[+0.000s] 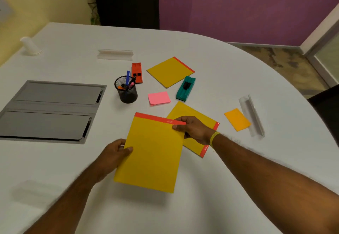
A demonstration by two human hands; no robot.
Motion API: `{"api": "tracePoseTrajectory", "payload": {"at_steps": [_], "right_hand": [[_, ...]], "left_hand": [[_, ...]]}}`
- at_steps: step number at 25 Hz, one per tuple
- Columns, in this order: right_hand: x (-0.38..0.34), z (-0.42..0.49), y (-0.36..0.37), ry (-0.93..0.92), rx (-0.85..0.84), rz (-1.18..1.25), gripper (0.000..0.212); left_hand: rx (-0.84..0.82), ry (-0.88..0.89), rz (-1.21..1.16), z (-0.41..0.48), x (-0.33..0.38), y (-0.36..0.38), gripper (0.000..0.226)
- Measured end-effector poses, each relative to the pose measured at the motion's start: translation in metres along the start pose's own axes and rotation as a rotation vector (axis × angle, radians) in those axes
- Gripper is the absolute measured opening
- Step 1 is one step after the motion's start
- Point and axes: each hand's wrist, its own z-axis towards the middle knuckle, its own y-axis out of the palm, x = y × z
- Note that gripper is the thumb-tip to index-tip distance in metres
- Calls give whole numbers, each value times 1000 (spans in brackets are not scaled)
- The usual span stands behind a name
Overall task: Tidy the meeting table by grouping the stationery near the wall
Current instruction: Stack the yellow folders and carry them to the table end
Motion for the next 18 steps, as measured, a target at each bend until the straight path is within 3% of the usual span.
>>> {"api": "tracePoseTrajectory", "payload": {"at_steps": [3, 6, 7, 8, 10, 12, 18], "right_hand": [[20, -4, -8, 37, 216, 112, 12], [56, 3, -29, 154, 667, -52, 30], [66, 4, -34, 246, 741, -144, 34], [73, 2, -36, 352, 768, -227, 42], [78, 0, -33, 571, 805, -323, 82], [72, -1, -22, 683, 835, -346, 104], [78, 15, -20, 790, 914, -296, 106]], "left_hand": [[26, -11, -152, -6, -16, 24, 21], [139, 2, -204, -5, -31, 29, 20], [176, 8, -208, -4, -32, 29, 20], [212, 17, -211, -4, -34, 27, 21], [269, 28, -208, -5, -34, 24, 21], [310, 33, -196, -7, -34, 20, 21], [375, 41, -179, -17, -32, 12, 22]]}}
